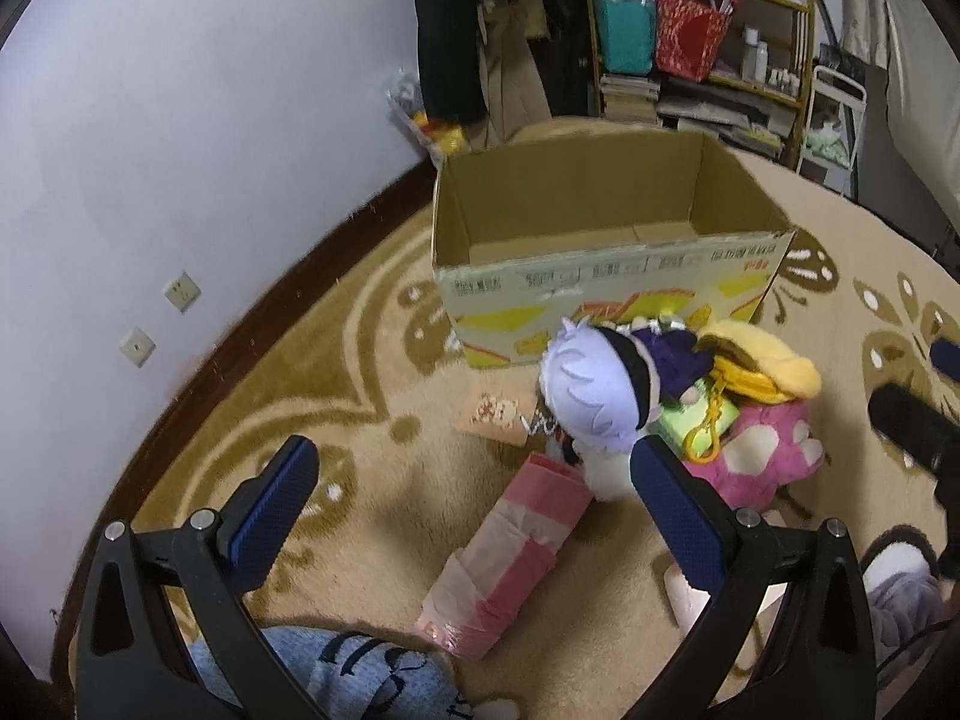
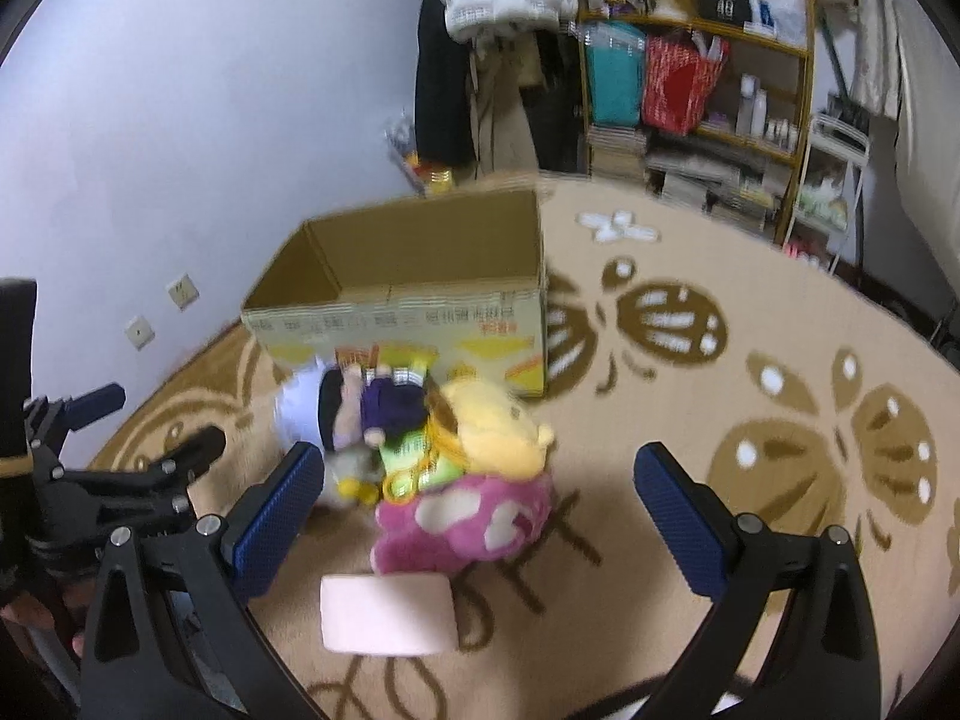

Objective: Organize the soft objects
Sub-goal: 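Lower the left tool onto the pink rolled bag while the right tool grasps the pale pink cushion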

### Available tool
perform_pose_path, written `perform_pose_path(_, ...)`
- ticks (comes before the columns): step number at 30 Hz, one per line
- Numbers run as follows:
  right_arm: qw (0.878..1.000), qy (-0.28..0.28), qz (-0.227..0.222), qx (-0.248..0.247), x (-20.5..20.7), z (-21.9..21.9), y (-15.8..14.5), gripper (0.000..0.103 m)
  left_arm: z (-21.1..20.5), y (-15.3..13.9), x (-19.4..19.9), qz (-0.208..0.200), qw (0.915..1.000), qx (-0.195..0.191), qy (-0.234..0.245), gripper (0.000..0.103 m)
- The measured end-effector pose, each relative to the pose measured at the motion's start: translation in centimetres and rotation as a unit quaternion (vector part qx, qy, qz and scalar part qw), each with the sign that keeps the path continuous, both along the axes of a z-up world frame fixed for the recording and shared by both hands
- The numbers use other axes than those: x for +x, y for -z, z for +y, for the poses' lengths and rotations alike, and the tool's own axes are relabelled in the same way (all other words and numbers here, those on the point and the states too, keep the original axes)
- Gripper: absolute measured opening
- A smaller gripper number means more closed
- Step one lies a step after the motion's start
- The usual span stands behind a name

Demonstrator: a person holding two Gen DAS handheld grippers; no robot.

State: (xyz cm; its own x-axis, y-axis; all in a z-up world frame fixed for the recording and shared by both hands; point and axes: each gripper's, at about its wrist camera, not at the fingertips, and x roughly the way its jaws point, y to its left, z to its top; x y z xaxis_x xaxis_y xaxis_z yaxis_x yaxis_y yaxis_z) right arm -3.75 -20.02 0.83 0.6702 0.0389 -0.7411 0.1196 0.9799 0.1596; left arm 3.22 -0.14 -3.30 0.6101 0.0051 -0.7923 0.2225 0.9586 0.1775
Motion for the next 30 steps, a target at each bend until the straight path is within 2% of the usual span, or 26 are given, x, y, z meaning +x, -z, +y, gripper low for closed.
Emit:
perform_pose_path(10,0.995,-0.009,0.082,0.061,1.2,0.5,3.7,0.103,0.2,3.6,2.8,0.093,0.9956,-0.002,-0.011,0.103)
perform_pose_path(18,0.989,-0.03,0.127,0.07,2.1,2.1,5.9,0.103,-0.1,7.0,3.9,0.162,0.9866,0.012,-0.014,0.103)
perform_pose_path(30,0.978,-0.061,0.188,0.066,2.9,4.7,8.9,0.103,0.1,11.6,5.0,0.237,0.9695,0.053,-0.032,0.102)
